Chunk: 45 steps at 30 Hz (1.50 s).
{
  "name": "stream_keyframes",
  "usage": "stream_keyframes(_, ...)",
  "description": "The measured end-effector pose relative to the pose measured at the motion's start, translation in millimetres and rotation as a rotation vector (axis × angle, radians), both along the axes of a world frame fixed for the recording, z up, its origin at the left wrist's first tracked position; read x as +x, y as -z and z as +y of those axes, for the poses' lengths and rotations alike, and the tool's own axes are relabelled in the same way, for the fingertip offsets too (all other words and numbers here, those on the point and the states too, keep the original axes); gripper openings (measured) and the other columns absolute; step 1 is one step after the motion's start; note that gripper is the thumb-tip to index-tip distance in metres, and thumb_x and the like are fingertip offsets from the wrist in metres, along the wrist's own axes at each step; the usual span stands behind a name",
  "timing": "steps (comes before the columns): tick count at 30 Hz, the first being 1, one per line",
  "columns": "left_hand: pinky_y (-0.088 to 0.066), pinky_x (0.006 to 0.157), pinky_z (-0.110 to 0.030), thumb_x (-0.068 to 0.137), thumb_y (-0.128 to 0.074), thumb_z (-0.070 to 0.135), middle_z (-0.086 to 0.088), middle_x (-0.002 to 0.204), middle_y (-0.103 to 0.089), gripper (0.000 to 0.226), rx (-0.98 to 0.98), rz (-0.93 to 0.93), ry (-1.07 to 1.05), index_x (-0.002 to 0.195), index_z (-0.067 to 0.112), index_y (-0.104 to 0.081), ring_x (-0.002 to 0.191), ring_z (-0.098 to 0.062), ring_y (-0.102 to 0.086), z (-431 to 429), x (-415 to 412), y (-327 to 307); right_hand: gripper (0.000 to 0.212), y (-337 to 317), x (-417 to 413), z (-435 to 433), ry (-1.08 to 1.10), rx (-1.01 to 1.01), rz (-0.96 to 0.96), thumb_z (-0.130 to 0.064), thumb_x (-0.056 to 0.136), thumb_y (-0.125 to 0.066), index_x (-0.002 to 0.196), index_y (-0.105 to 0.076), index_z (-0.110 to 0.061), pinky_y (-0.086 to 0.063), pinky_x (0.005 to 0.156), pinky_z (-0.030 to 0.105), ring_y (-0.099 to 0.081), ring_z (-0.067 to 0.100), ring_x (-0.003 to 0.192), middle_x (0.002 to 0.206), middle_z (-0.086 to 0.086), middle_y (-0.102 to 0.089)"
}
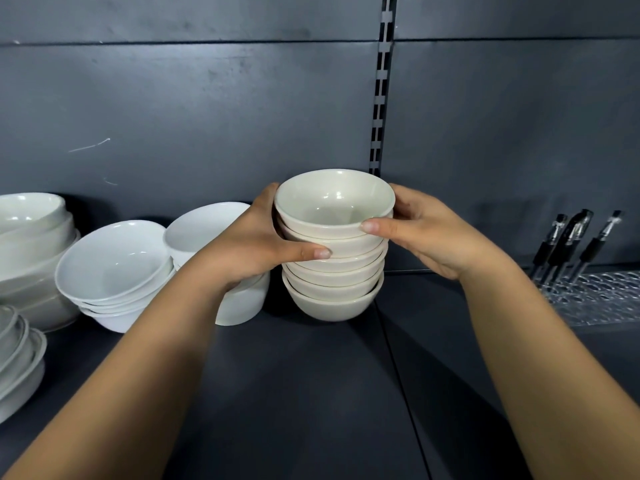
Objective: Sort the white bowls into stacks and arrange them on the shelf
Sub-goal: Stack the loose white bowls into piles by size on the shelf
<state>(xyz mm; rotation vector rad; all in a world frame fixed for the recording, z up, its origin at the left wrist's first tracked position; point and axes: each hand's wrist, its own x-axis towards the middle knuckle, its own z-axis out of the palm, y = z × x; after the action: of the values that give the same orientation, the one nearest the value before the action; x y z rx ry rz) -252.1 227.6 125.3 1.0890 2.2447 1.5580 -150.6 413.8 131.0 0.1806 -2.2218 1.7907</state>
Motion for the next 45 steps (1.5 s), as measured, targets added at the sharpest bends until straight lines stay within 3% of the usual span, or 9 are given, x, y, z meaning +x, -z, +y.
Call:
stream_keyframes(9, -0.048, 0.093, -0.028, 0.043, -0.088, 0.033, 0.010, 0.117, -0.061, 0.092, -0.008, 0.019, -0.056, 0.124, 0.022, -0.045, 0.109, -0.004, -0.058, -1.5, 9.8, -3.1, 0.060, -3.9, -0.8, 3.7, 0.014, 0.060, -0.041, -0.032, 0.054, -0.070, 0.113, -0.057, -0.024, -0.048, 0.092, 0.024, -0.059, 0.006, 0.108, 0.114, -0.008, -0.065)
stream_keyframes(14, -0.041, 0.092, -0.020, 0.063, -0.083, 0.024, 0.020, 0.106, -0.056, 0.052, 0.061, 0.029, -0.179, 0.103, 0.026, -0.050, 0.096, 0.014, -0.054, -8.8, 30.2, 2.3, 0.034, -12.3, 9.3, 0.6, 0.101, 0.263, -0.062, -0.027, 0.065, -0.076, 0.095, -0.059, -0.030, -0.047, 0.086, 0.019, -0.060, 0.003, 0.100, 0.103, -0.015, -0.065)
stream_keyframes(16, -0.036, 0.097, -0.018, 0.077, -0.073, 0.018, 0.021, 0.116, -0.047, 0.052, 0.116, 0.011, -0.302, 0.122, 0.022, -0.048, 0.107, 0.012, -0.047, -20.2, 43.2, 3.2, 0.025, -19.7, 17.0, -4.7, 0.235, 0.351, -0.031, -0.025, 0.073, -0.073, 0.090, -0.055, -0.029, -0.042, 0.077, 0.016, -0.057, 0.007, 0.096, 0.094, -0.018, -0.059)
stream_keyframes(18, -0.038, 0.093, -0.009, 0.083, -0.065, 0.019, 0.013, 0.120, -0.052, 0.046, 0.116, 0.050, -0.409, 0.127, 0.016, -0.050, 0.114, 0.001, -0.050, -41.8, 58.9, 3.3, 0.044, -25.8, 26.4, -18.6, 0.370, 0.436, 0.009, -0.027, 0.077, -0.071, 0.117, -0.053, -0.024, -0.034, 0.083, 0.015, -0.050, 0.009, 0.104, 0.107, -0.014, -0.054)
stream_keyframes(21, -0.038, 0.072, 0.004, 0.087, -0.061, 0.016, 0.011, 0.099, -0.064, 0.016, 0.118, 0.139, -0.471, 0.102, 0.020, -0.064, 0.084, 0.017, -0.057, -81.7, 76.2, 2.1, 0.062, -30.7, 39.4, -53.5, 0.455, 0.533, 0.088, -0.031, 0.078, -0.069, 0.135, -0.044, -0.020, -0.029, 0.094, 0.018, -0.044, 0.012, 0.123, 0.135, -0.003, -0.048)
stream_keyframes(31, -0.035, 0.075, 0.002, 0.085, -0.064, 0.018, 0.016, 0.087, -0.065, 0.011, -0.054, 0.396, -0.713, 0.094, 0.021, -0.070, 0.085, 0.011, -0.055, -270.4, 154.9, 31.0, 0.026, 4.3, 76.4, -248.1, 0.148, 0.671, 0.168, -0.032, 0.089, -0.054, 0.108, -0.066, -0.019, -0.035, 0.081, 0.018, -0.056, 0.015, 0.107, 0.115, -0.004, -0.066)
stream_keyframes(37, -0.036, 0.065, 0.000, 0.082, -0.065, 0.032, 0.032, 0.074, -0.061, 0.003, -0.152, 0.357, -0.867, 0.079, 0.032, -0.065, 0.071, 0.016, -0.058, -429.2, 211.3, 56.6, 0.024, 47.6, 93.6, -405.5, -0.027, 0.597, 0.145, -0.029, 0.088, -0.057, 0.092, -0.068, -0.008, -0.047, 0.082, 0.041, -0.061, 0.027, 0.089, 0.094, 0.010, -0.070)
stream_keyframes(42, -0.038, 0.061, -0.005, 0.085, -0.065, 0.021, 0.015, 0.075, -0.065, 0.011, -0.223, 0.361, -1.006, 0.088, 0.012, -0.071, 0.067, 0.015, -0.055, -541.5, 247.8, 72.3, 0.026, 62.5, 98.9, -515.4, -0.147, 0.610, 0.118, -0.033, 0.087, -0.057, 0.096, -0.070, -0.013, -0.047, 0.086, 0.035, -0.062, 0.020, 0.098, 0.101, 0.003, -0.071)
stream_keyframes(45, -0.041, 0.058, -0.008, 0.088, -0.059, 0.020, 0.016, 0.084, -0.063, 0.011, -0.257, 0.315, -1.045, 0.086, 0.028, -0.066, 0.069, 0.012, -0.057, -589.2, 258.3, 76.2, 0.025, 61.5, 95.1, -562.9, -0.201, 0.636, 0.100, -0.035, 0.087, -0.057, 0.098, -0.070, -0.018, -0.048, 0.085, 0.033, -0.062, 0.017, 0.098, 0.102, -0.001, -0.070)
